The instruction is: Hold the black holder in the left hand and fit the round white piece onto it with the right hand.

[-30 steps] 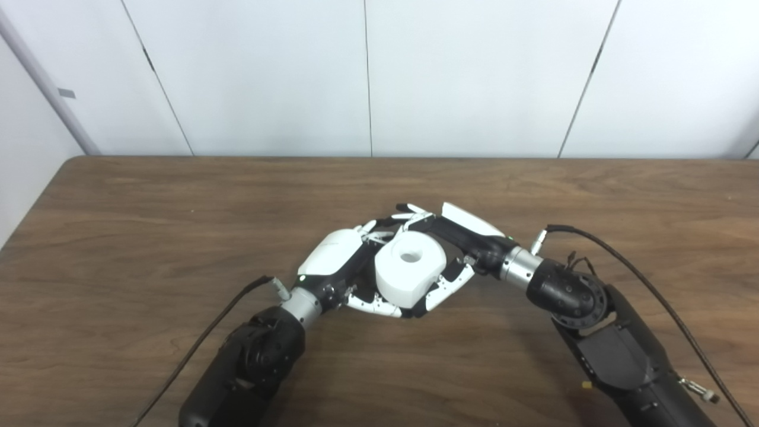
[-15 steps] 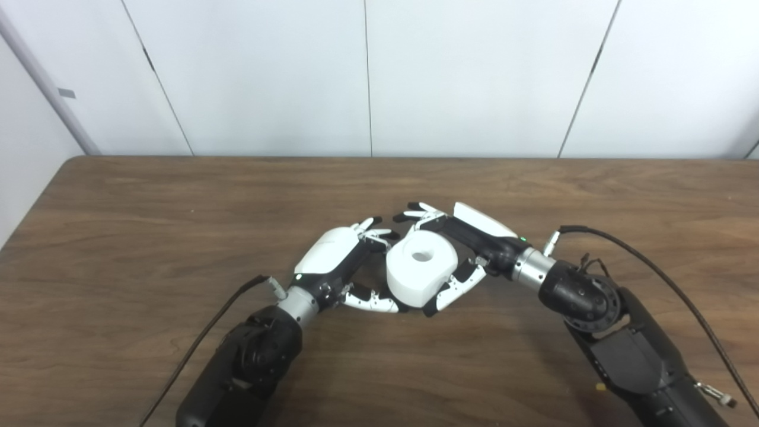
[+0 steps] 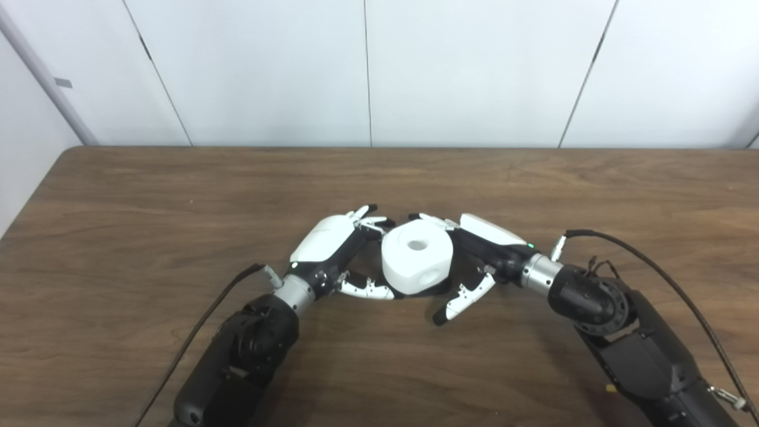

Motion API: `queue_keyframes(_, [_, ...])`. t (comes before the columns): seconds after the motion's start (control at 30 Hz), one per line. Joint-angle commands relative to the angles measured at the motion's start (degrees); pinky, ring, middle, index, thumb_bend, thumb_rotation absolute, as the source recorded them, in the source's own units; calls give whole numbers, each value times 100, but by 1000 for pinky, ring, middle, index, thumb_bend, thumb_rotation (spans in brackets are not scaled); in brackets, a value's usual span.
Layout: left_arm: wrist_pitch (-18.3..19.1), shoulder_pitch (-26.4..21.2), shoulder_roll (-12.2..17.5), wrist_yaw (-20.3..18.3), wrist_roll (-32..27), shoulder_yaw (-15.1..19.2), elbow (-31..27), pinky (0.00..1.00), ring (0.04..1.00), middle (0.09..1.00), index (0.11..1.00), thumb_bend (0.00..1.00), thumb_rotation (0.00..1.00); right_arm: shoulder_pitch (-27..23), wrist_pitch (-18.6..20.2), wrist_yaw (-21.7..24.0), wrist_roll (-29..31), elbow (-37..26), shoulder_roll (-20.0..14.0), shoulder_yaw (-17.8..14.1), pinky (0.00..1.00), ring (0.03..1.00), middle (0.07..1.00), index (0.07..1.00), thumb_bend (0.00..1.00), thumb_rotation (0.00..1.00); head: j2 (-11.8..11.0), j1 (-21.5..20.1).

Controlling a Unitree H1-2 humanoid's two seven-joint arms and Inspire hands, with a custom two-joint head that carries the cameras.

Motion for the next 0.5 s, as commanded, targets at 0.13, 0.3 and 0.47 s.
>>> queue_keyframes(0.13, [-105, -141, 38, 110, -31, 64, -187, 1000, 1000, 873, 481, 524, 55, -74, 71, -23, -68, -154, -12, -64, 1000, 1000, 1000, 923, 1000, 244, 1, -23])
queue_keyframes(0.3, [-175, -129, 55, 146, -63, 87, -137, 1000, 1000, 871, 481, 524, 55, -79, 82, -74, -120, -156, -13, -123, 1000, 1000, 1000, 925, 1000, 242, -50, -81])
queue_keyframes(0.47, [-171, -115, 88, 122, -89, 113, -137, 1000, 1000, 875, 481, 524, 55, -67, 236, -82, -204, -231, -56, -212, 1000, 1000, 1000, 936, 1000, 202, -76, -142])
